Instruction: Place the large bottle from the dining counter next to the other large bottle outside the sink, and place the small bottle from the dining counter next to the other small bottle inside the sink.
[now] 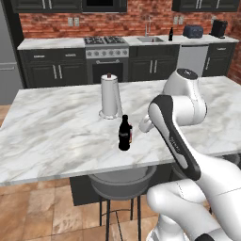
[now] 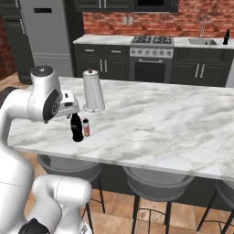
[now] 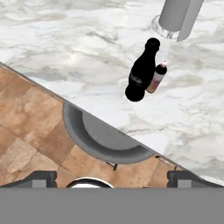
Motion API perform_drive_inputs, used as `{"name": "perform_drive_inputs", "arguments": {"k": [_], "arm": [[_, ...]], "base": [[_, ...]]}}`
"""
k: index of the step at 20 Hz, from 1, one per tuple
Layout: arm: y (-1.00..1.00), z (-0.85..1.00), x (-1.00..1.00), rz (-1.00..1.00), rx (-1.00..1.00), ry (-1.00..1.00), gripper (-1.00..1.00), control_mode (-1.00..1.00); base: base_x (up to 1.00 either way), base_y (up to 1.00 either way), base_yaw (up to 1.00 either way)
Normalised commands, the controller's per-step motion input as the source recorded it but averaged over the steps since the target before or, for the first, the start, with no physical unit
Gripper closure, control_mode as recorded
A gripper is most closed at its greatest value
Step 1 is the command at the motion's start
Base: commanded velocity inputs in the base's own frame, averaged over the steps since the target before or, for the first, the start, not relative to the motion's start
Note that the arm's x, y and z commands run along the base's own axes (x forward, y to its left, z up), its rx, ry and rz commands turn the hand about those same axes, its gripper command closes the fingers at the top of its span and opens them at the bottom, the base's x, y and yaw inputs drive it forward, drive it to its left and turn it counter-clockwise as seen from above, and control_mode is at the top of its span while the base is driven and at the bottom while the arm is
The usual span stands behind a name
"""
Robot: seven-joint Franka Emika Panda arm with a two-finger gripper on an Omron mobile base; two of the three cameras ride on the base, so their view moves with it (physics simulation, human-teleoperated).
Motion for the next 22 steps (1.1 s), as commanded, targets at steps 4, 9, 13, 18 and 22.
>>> {"name": "perform_drive_inputs", "arguments": {"k": [4, 9, 13, 18, 22], "arm": [[0.05, -0.03, 0.12, 0.0, 0.0, 0.0, -1.0, -1.0], [0.01, -0.02, 0.18, 0.0, 0.0, 0.0, -1.0, -1.0], [0.0, -0.05, 0.26, 0.0, 0.0, -0.01, -1.0, -1.0], [0.0, -0.07, 0.27, 0.0, 0.0, -0.01, -1.0, -1.0], [0.0, -0.12, 0.21, 0.0, 0.0, 0.0, -1.0, -1.0]], "base": [[0.0, 0.0, 0.0], [0.0, 0.0, 0.0], [0.0, 0.0, 0.0], [0.0, 0.0, 0.0], [0.0, 0.0, 0.0]]}}
